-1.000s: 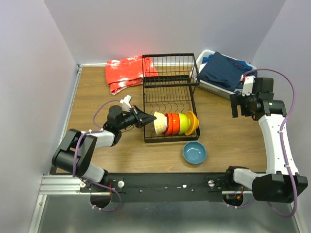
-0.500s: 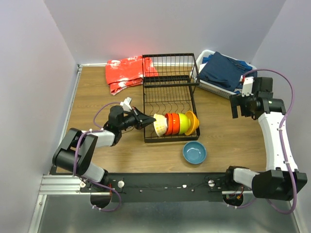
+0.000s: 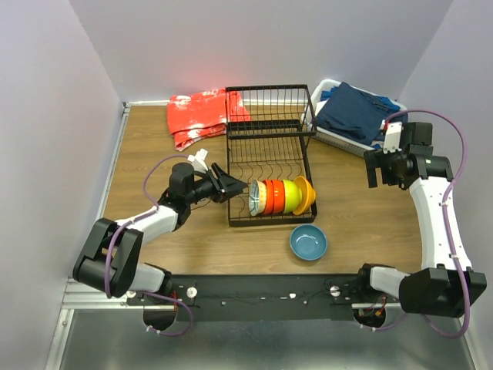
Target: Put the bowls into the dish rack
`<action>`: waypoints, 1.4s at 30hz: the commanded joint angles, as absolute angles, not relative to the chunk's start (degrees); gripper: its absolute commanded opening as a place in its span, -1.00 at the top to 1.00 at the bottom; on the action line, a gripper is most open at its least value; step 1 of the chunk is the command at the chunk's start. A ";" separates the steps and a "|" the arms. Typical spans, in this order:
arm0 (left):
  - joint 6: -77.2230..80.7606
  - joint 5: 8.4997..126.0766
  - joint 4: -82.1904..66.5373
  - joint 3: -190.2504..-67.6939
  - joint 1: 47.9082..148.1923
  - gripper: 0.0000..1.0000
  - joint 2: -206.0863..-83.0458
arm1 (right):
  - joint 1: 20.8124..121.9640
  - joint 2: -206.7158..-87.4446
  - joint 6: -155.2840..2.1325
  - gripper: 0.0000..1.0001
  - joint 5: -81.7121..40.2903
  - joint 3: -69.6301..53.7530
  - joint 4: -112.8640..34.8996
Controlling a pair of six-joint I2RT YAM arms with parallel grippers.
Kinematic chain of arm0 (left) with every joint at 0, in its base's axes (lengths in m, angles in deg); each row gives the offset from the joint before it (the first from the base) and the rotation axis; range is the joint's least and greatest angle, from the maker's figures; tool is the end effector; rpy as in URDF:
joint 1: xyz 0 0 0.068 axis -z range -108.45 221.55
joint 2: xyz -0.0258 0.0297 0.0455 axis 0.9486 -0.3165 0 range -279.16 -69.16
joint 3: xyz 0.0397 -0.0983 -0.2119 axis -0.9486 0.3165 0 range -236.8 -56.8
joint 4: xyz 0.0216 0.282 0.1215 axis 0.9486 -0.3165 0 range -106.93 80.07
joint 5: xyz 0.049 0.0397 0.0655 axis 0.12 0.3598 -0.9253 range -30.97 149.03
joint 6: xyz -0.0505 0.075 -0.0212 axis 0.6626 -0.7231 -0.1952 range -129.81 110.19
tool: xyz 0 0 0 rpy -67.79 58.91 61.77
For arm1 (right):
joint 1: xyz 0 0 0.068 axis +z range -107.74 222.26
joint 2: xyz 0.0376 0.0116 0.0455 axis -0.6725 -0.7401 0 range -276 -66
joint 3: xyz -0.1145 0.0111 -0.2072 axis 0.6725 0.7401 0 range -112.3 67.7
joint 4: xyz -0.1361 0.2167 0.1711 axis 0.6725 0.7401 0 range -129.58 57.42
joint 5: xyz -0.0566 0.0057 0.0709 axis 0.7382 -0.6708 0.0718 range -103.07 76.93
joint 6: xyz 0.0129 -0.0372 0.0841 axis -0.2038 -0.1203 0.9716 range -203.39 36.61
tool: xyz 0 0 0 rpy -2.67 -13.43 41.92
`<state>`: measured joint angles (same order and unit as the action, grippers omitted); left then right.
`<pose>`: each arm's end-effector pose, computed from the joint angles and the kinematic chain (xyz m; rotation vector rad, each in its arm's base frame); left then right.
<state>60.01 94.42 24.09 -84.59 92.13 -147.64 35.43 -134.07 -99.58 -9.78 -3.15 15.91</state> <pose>0.3046 -0.1661 0.1053 -0.4223 2.1218 -1.5850 0.3185 -0.0428 0.2728 -0.1801 2.4982 -0.2391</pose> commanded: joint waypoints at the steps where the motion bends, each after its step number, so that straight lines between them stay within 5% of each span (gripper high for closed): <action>1: 52.95 94.00 17.67 -87.48 91.24 -0.08 -145.01 | 34.88 -132.71 -100.00 -0.99 -11.40 -2.97 16.15; 8: 42.15 99.62 11.52 -91.43 90.62 -0.08 -136.58 | 34.88 -130.51 -100.88 -1.00 -11.14 -3.58 17.02; 13: 11.32 106.92 -2.51 -96.68 95.35 -0.08 -129.64 | 34.88 -128.58 -98.87 -1.00 -9.73 -2.09 14.04; 20: -41.98 98.24 -33.29 -105.84 117.93 -0.13 -128.22 | 34.88 -128.40 -93.15 -1.00 -11.40 -1.65 11.58; 24: -56.26 89.81 -43.38 -112.16 127.86 -0.19 -137.06 | 34.88 -129.11 -91.92 -1.00 -12.72 -2.70 11.84; 42: -61.76 78.01 -50.11 -130.45 141.95 -0.09 -165.39 | 34.88 -122.51 -90.95 -1.00 -18.78 -1.48 12.28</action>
